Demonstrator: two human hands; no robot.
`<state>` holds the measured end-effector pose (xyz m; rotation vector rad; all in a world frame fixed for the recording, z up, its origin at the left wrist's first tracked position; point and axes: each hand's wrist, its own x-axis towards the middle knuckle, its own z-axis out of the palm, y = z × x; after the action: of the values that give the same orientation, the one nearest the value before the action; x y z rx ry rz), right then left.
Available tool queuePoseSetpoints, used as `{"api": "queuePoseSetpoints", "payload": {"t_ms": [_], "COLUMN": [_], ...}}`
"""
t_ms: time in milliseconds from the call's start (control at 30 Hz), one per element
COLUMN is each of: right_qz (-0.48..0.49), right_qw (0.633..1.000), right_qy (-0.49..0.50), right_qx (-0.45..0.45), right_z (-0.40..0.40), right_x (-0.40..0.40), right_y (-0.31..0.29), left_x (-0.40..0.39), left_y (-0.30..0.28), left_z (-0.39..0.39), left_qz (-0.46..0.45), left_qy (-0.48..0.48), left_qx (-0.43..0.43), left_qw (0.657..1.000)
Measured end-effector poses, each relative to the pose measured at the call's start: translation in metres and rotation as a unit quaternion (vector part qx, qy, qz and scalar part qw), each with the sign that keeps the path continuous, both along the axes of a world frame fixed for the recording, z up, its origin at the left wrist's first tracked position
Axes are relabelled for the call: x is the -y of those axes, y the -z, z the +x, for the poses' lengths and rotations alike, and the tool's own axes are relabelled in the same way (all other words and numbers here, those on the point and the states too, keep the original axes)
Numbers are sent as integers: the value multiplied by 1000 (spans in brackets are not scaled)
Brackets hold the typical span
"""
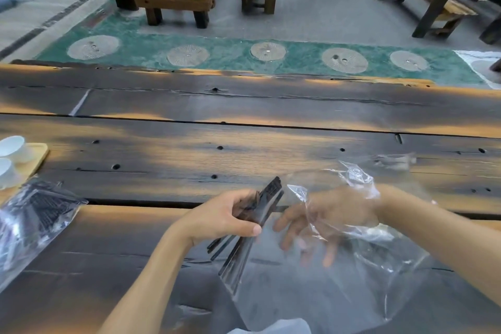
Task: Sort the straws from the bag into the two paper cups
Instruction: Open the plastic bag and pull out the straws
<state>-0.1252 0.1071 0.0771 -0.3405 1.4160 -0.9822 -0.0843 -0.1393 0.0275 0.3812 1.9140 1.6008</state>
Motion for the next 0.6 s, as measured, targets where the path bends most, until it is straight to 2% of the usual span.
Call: {"api": "queuePoseSetpoints", "payload": {"t_ms": [67,133,200,300,433,600], "right_qz": [-48,-45,-45,-48,-53,-98], "right_qw": [991,964,943,935,921,914], "right_qy": [126,249,323,349,384,389], "right_qx": [-24,-80,-65,-30,-44,-67], "right_z": [12,22,28,31,30,31], "right_x": [11,20,25,27,28,29], "right_y": [12,21,26,27,32,39], "left_x": [-3,-7,-9,-7,-6,-16], "left_y": [2,5,10,15,20,23], "left_z": [-2,-3,-5,-6,-5,-5], "left_qz": [7,0,-29,-45,47,40], "left_qy": [-7,-30,-48,-61,-105,-183], "left_qx": [2,-9,-30,-17,21,-9], "left_qw": [1000,1000,998,997,993,982]}}
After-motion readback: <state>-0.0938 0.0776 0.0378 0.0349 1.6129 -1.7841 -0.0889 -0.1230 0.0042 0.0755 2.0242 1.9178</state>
